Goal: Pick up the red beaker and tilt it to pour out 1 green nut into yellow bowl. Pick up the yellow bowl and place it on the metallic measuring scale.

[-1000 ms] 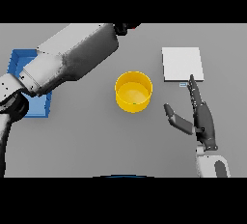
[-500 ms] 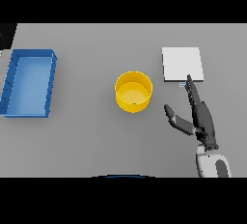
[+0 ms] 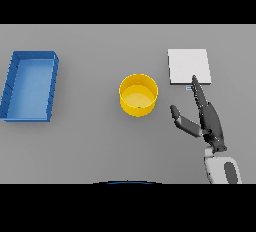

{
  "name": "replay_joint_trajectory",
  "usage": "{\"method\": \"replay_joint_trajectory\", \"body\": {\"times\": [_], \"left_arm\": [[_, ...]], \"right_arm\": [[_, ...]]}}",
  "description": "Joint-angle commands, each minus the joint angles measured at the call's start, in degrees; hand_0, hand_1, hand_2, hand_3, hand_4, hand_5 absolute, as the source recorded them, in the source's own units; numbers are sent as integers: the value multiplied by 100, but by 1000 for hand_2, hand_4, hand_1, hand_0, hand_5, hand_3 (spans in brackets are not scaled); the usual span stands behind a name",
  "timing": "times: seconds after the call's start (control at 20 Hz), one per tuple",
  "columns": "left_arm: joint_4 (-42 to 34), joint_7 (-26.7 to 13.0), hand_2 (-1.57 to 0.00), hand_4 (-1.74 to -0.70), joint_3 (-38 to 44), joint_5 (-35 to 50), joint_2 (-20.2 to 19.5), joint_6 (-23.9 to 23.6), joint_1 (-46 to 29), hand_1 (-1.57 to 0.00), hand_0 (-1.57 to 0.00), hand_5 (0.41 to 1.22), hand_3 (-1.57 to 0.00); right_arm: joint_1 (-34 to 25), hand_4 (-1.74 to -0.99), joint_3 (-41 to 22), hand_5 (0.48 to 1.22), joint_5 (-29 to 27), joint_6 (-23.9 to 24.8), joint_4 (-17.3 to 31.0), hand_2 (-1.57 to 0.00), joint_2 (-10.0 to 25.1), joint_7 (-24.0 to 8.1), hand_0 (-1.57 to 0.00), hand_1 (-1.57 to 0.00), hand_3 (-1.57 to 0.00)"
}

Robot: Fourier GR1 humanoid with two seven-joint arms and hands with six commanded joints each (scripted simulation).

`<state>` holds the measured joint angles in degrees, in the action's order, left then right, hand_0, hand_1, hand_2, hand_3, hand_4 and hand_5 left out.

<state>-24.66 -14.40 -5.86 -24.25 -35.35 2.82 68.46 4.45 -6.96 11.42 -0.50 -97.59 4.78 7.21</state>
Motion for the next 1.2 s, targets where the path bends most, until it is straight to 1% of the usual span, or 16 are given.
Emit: {"method": "replay_joint_trajectory", "body": {"times": [0.0,0.15,0.3,0.35,0.4,0.5,0.55,0.7,0.75,0.8,0.85,0.9,0.95,1.0,1.05,1.15], "left_arm": [[-243,-295,-1571,-1741,122,180,9,-123,-261,-1571,-1571,1221,-1567],[-1207,-748,-1571,-1741,348,666,25,-342,-1271,-1571,-1571,1221,-1569],[-2271,-978,-1571,-1741,397,1006,197,-659,-2404,-1571,-1571,1221,-1570],[-2555,-976,-1571,-1741,420,1087,239,-752,-2705,-1571,-1571,1221,-1570],[-2820,-1091,-1571,-1741,433,1147,260,-810,-2981,-1571,-1571,1221,-1570],[-3217,-1246,-1571,-1741,421,1225,351,-894,-3340,-1571,-1571,1151,-1571],[-3398,-1319,-1571,-1741,406,1244,414,-988,-3504,-1571,-1571,1098,-1571],[-3820,-1709,-1571,-1741,400,1280,454,-1106,-3812,-1571,-1571,925,-1571],[-3886,-1811,-1571,-1655,441,1338,416,-1025,-3892,-1571,-1571,868,-1571],[-4050,-1941,-1526,-1521,450,1403,378,-914,-3918,-1571,-1571,818,-1525],[-4236,-1771,-1276,-1369,399,1515,316,-639,-3999,-1344,-1469,774,-1318],[-4369,-1746,-1021,-1232,430,1700,258,-388,-4074,-1075,-1175,737,-1055],[-4467,-1699,-817,-1126,465,1907,264,-180,-4148,-860,-940,705,-843],[-4502,-1628,-653,-1050,518,2124,297,1,-4204,-687,-751,683,-675],[-4492,-1718,-522,-976,458,2103,206,171,-4203,-550,-601,664,-539],[-4531,-1849,-334,-875,268,1958,135,333,-4190,-351,-384,644,-345]], "right_arm": [[14,-1138,-19,648,1,-9,15,1,-17,44,1,1,1],[96,-1127,-29,664,-33,-52,-23,1,-3,98,1,1,1],[119,-1151,6,676,-32,-67,45,1,50,240,1,1,1],[129,-1159,21,677,-38,-59,54,1,59,271,1,1,1],[107,-1166,8,676,-14,-48,25,1,61,204,1,1,1],[125,-1174,37,676,-66,-80,-4,1,92,222,1,1,1],[168,-1171,-17,677,-52,-99,0,1,50,268,1,1,1],[70,-1157,-9,671,-21,-54,25,1,33,142,1,1,1],[92,-1155,-28,669,-6,-30,21,1,-2,147,1,1,1],[38,-1155,-2,670,-39,-39,61,1,-3,91,1,1,1],[150,-1153,-43,670,-9,-33,-16,1,-15,178,1,1,1],[89,-1151,5,670,-18,-19,21,1,18,127,1,1,1],[78,-1149,5,670,-12,-27,24,1,36,136,1,1,1],[103,-1150,-1,671,-26,-42,25,1,31,143,1,1,1],[158,-1153,-5,670,-42,-66,32,1,37,216,1,1,1],[126,-1155,-15,669,-27,-55,104,1,8,268,1,1,1]]}}
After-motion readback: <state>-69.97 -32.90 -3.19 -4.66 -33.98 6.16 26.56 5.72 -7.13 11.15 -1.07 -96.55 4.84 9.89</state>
